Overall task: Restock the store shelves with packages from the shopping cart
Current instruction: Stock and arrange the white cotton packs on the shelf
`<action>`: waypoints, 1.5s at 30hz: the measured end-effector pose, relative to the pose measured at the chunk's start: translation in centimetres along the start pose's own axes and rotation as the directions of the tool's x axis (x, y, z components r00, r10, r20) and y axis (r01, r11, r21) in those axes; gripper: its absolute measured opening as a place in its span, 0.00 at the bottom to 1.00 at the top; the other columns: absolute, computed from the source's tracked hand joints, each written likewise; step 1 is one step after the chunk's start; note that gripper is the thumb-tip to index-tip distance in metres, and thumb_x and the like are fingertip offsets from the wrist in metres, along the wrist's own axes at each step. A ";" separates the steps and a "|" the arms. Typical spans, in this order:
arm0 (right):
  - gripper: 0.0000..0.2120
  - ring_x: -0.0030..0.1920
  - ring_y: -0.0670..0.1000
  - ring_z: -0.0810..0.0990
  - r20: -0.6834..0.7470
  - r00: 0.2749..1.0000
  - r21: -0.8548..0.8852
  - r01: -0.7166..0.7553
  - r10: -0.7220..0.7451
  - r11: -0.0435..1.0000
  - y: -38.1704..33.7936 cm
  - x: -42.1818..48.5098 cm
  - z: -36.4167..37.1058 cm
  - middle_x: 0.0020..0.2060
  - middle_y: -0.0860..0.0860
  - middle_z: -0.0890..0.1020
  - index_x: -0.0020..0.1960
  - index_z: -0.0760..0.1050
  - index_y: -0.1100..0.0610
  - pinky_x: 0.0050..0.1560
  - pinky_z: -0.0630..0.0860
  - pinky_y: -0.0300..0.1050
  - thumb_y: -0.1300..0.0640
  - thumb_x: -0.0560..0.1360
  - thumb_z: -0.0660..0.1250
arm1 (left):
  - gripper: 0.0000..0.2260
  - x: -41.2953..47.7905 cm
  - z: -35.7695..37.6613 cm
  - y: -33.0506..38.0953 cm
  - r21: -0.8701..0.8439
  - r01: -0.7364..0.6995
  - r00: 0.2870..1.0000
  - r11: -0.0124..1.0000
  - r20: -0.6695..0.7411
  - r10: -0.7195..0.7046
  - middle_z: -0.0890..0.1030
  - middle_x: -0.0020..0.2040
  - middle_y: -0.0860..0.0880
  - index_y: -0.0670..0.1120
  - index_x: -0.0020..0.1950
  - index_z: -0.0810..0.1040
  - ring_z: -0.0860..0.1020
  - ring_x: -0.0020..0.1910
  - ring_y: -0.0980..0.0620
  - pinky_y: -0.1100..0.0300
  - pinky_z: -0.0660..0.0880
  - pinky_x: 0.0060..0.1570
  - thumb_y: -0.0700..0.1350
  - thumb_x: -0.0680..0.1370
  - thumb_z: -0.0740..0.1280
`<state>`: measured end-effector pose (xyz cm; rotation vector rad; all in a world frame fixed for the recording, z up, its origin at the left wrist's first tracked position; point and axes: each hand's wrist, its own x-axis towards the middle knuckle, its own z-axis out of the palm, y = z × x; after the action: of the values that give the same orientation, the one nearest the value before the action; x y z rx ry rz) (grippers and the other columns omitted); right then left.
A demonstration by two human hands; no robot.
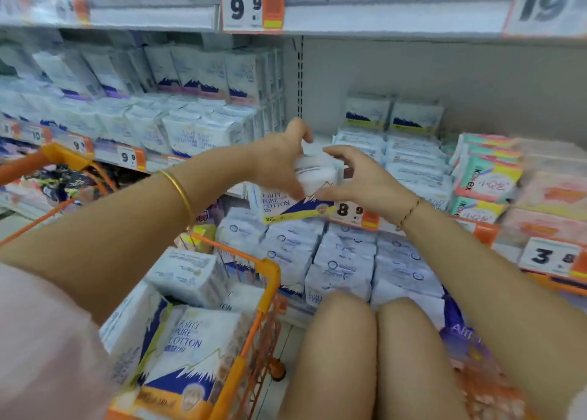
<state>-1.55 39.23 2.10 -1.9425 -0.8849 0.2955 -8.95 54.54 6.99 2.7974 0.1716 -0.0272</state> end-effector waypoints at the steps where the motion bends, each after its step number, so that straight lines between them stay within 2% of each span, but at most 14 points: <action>1: 0.36 0.58 0.48 0.73 -0.073 0.997 -0.017 -0.002 0.001 1.000 0.5 0.9 -1.2 0.63 0.47 0.72 0.70 0.65 0.54 0.59 0.74 0.44 0.59 0.66 0.76 | 0.38 2.1 0.0 0.5 -0.004 -0.045 0.999 0.999 -0.029 0.045 0.73 0.58 0.45 0.48 0.65 0.57 0.74 0.55 0.44 0.47 0.74 0.58 0.43 0.64 0.78; 6: 0.34 0.65 0.53 0.70 -0.452 0.889 0.037 -0.061 0.072 0.997 4.5 7.3 -6.6 0.65 0.54 0.71 0.68 0.65 0.60 0.66 0.70 0.49 0.62 0.67 0.76 | 0.33 12.1 0.4 1.2 0.032 -0.096 0.951 0.995 -0.292 0.102 0.66 0.68 0.43 0.46 0.71 0.58 0.64 0.67 0.42 0.46 0.64 0.66 0.43 0.71 0.71; 9: 0.33 0.68 0.54 0.68 -0.562 0.821 0.048 -0.093 0.104 0.995 6.9 11.8 -8.7 0.68 0.55 0.69 0.69 0.63 0.62 0.68 0.65 0.43 0.61 0.69 0.74 | 0.28 17.8 1.6 0.3 -0.124 0.021 0.972 0.992 -0.230 -0.050 0.64 0.69 0.38 0.43 0.73 0.55 0.65 0.68 0.39 0.49 0.65 0.66 0.39 0.76 0.64; 12: 0.32 0.68 0.54 0.68 -0.600 0.790 0.032 -0.132 0.124 0.991 8.6 15.9 -10.2 0.68 0.55 0.69 0.70 0.64 0.62 0.62 0.65 0.37 0.61 0.70 0.73 | 0.21 22.5 2.9 -0.6 -0.249 0.080 0.985 0.965 -0.129 -0.115 0.68 0.63 0.41 0.44 0.69 0.59 0.70 0.59 0.43 0.54 0.69 0.60 0.35 0.77 0.58; 15: 0.32 0.69 0.54 0.67 -0.573 0.805 -0.017 -0.196 0.151 0.981 9.9 19.6 -11.1 0.70 0.53 0.68 0.72 0.62 0.60 0.66 0.65 0.41 0.58 0.72 0.71 | 0.20 25.9 3.6 -0.6 -0.309 0.105 0.982 0.945 -0.120 -0.148 0.64 0.54 0.44 0.40 0.70 0.59 0.68 0.52 0.48 0.57 0.67 0.53 0.32 0.78 0.54; 18: 0.34 0.72 0.53 0.63 -0.535 0.826 -0.058 -0.247 0.179 0.967 11.6 22.0 -11.7 0.73 0.52 0.63 0.74 0.58 0.60 0.70 0.61 0.43 0.58 0.73 0.70 | 0.19 28.4 4.5 -0.7 -0.365 0.128 0.978 0.922 -0.108 -0.178 0.70 0.59 0.42 0.38 0.70 0.59 0.71 0.57 0.46 0.54 0.69 0.59 0.32 0.79 0.53; 20: 0.33 0.73 0.53 0.63 -0.526 0.827 -0.071 -0.274 0.197 0.959 12.8 23.0 -11.9 0.73 0.53 0.63 0.74 0.59 0.60 0.71 0.60 0.42 0.61 0.73 0.69 | 0.19 29.3 5.2 -0.8 -0.385 0.131 0.975 0.913 -0.114 -0.188 0.70 0.59 0.45 0.43 0.69 0.61 0.69 0.55 0.50 0.57 0.68 0.54 0.32 0.79 0.53; 25: 0.30 0.65 0.57 0.71 -0.589 0.764 -0.045 -0.357 0.264 0.933 14.3 24.4 -12.0 0.68 0.58 0.68 0.71 0.60 0.62 0.53 0.69 0.40 0.66 0.73 0.68 | 0.20 30.1 5.8 -1.2 -0.416 0.132 0.975 0.900 -0.108 -0.193 0.70 0.66 0.38 0.39 0.70 0.61 0.68 0.50 0.48 0.55 0.68 0.53 0.31 0.78 0.52; 29: 0.31 0.61 0.59 0.72 -0.620 0.735 -0.057 -0.391 0.274 0.919 13.6 22.9 -11.0 0.66 0.60 0.66 0.71 0.58 0.61 0.52 0.72 0.44 0.67 0.71 0.68 | 0.24 28.4 5.1 -1.3 -0.416 0.143 0.978 0.898 -0.077 -0.192 0.66 0.71 0.40 0.40 0.74 0.56 0.68 0.67 0.42 0.55 0.66 0.64 0.30 0.78 0.53; 32: 0.28 0.58 0.58 0.74 -0.674 0.733 -0.149 -0.252 0.088 0.956 12.0 19.7 -9.1 0.62 0.60 0.71 0.69 0.63 0.63 0.55 0.75 0.47 0.68 0.71 0.68 | 0.26 24.8 4.2 -1.5 -0.396 0.139 0.986 0.908 -0.028 -0.163 0.62 0.74 0.41 0.42 0.75 0.54 0.62 0.72 0.42 0.53 0.62 0.68 0.29 0.77 0.51; 36: 0.23 0.60 0.54 0.73 -0.515 0.855 -0.045 -0.100 0.062 0.994 8.3 13.2 -4.0 0.63 0.57 0.70 0.68 0.66 0.61 0.63 0.71 0.47 0.69 0.73 0.63 | 0.25 17.0 3.0 -1.6 -0.328 0.131 0.991 0.935 0.025 -0.130 0.65 0.72 0.43 0.44 0.74 0.59 0.66 0.69 0.46 0.58 0.66 0.62 0.31 0.78 0.53; 40: 0.20 0.49 0.52 0.74 -0.300 0.954 0.055 0.000 0.017 0.998 4.4 7.0 2.1 0.58 0.55 0.72 0.65 0.68 0.60 0.54 0.74 0.47 0.69 0.74 0.62 | 0.21 7.3 1.7 -2.6 0.029 0.177 0.970 0.984 0.163 -0.179 0.70 0.68 0.46 0.46 0.71 0.64 0.72 0.63 0.46 0.60 0.70 0.56 0.37 0.79 0.56; 43: 0.17 0.47 0.53 0.74 -0.093 0.996 0.084 0.016 -0.009 0.996 1.1 3.8 6.9 0.52 0.54 0.73 0.62 0.71 0.60 0.49 0.76 0.49 0.69 0.74 0.63 | 0.12 0.4 1.4 -4.6 0.279 0.160 0.901 0.947 0.352 -0.255 0.77 0.47 0.44 0.40 0.60 0.73 0.74 0.43 0.46 0.64 0.69 0.38 0.41 0.79 0.60; 45: 0.14 0.44 0.54 0.76 0.050 0.999 0.125 0.001 -0.008 0.992 -1.1 1.9 9.4 0.47 0.53 0.73 0.59 0.71 0.60 0.45 0.76 0.50 0.70 0.74 0.60 | 0.10 -3.4 1.8 -6.2 0.396 0.154 0.860 0.905 0.397 -0.320 0.74 0.40 0.43 0.39 0.47 0.74 0.70 0.37 0.46 0.59 0.66 0.37 0.47 0.78 0.61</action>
<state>-5.73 47.09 -1.64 -1.8243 -0.8823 0.3895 -13.07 59.33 3.41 2.9987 0.4381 -0.8496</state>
